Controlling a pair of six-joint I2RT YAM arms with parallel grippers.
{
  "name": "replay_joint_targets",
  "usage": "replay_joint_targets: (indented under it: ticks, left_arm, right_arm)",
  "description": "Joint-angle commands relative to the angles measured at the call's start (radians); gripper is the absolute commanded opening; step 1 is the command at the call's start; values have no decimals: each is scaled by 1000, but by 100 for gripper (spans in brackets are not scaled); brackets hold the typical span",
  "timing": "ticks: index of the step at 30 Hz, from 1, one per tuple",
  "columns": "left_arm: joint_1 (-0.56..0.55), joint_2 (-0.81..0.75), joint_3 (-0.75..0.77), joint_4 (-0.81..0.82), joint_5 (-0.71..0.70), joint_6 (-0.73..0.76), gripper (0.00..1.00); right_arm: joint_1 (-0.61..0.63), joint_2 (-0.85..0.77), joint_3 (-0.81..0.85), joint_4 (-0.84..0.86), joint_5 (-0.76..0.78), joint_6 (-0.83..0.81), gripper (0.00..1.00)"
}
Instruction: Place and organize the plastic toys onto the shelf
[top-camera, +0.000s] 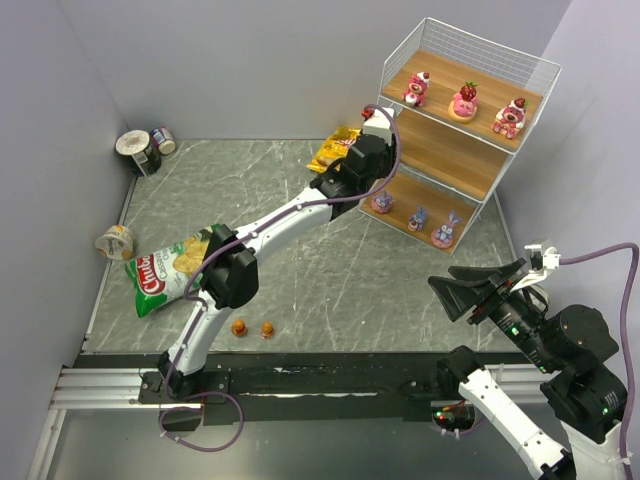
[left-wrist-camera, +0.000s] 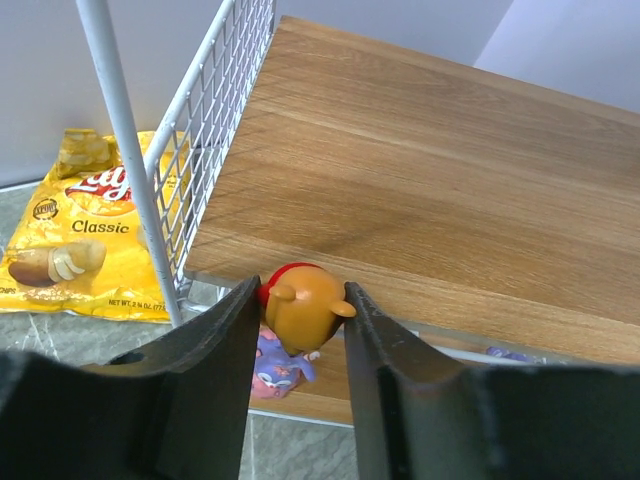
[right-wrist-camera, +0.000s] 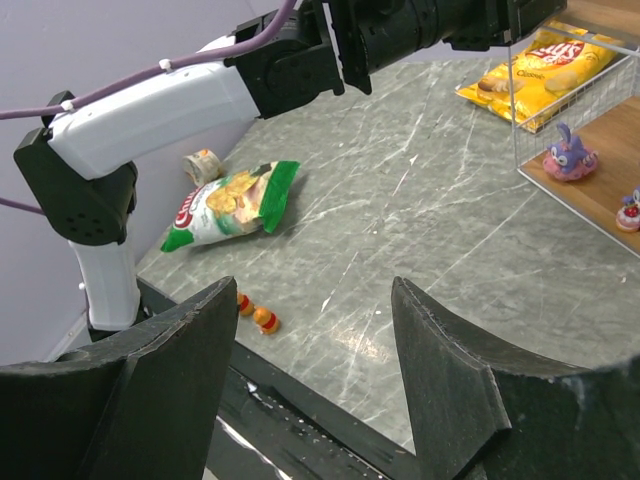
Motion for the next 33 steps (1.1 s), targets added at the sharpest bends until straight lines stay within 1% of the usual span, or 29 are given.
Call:
replay_joint_targets:
  ticks: [1,2,4,10,11,13,14,15,16,18,19,20,21,22,24,26,27,28,29,33]
  left_arm:
    - [-7,20,25,-19,-23,18,46]
    - [-8,20,25,-8,-26,21,47]
    - [-10,20,16,7,-32,25,45]
    - [-20,19,-4,58,-62,41,39]
    - [-25,16,-8,91,-66,44,33]
    - [-28,16,-12,104,-81,45,27]
    - [-30,10,-15,102,-88,41,26]
    - [-30,0,-22,101,-97,35,27]
    - [-34,-16,-65,108,-98,32,28]
    - [-46,-98,-142,140,-109,36,31]
    - [-62,-133,-235,182,-121,39,32]
    - [-71,-203,-284,199,-129,42,35]
    - [-79,-237,-332,219,-135,44,36]
    - [-95,-272,-423,258,-143,42,37]
    - [-109,-358,-501,280,-149,39,43]
    - [-128,-429,-588,283,-155,15,48]
    - [-132,-454,-617,285,-155,4,49]
    - [-139,-478,-680,292,-158,-20,50]
    - [-140,-524,-708,292,-157,-36,52]
    - [-140,-602,-801,234,-184,-134,59]
  right_arm:
    - [3,-3,-7,27,11,-4,70]
    - [3,0,-7,27,11,-4,70]
    - [3,-1,-10,29,10,-4,70]
    - [5,-3,-13,27,11,-4,70]
    - [3,-3,-13,26,11,-6,70]
    - [3,-4,-15,24,16,-4,70]
    - [3,-4,-15,23,16,-4,70]
    - [3,-4,-15,23,14,-4,70]
    - [3,-3,-15,20,14,-3,70]
    - [3,-1,-22,23,8,3,70]
    - [3,0,-30,26,4,3,70]
    - [3,3,-38,35,-3,8,70]
    - [2,13,-53,38,-4,10,70]
    - [3,20,-59,37,-4,19,70]
    - [2,48,-80,37,-4,26,70]
    - [2,74,-108,44,-7,34,70]
    - [2,83,-119,46,-10,34,70]
    - [2,94,-130,49,-6,40,70]
    - [3,111,-151,49,5,45,71]
    - [2,143,-208,78,54,83,74]
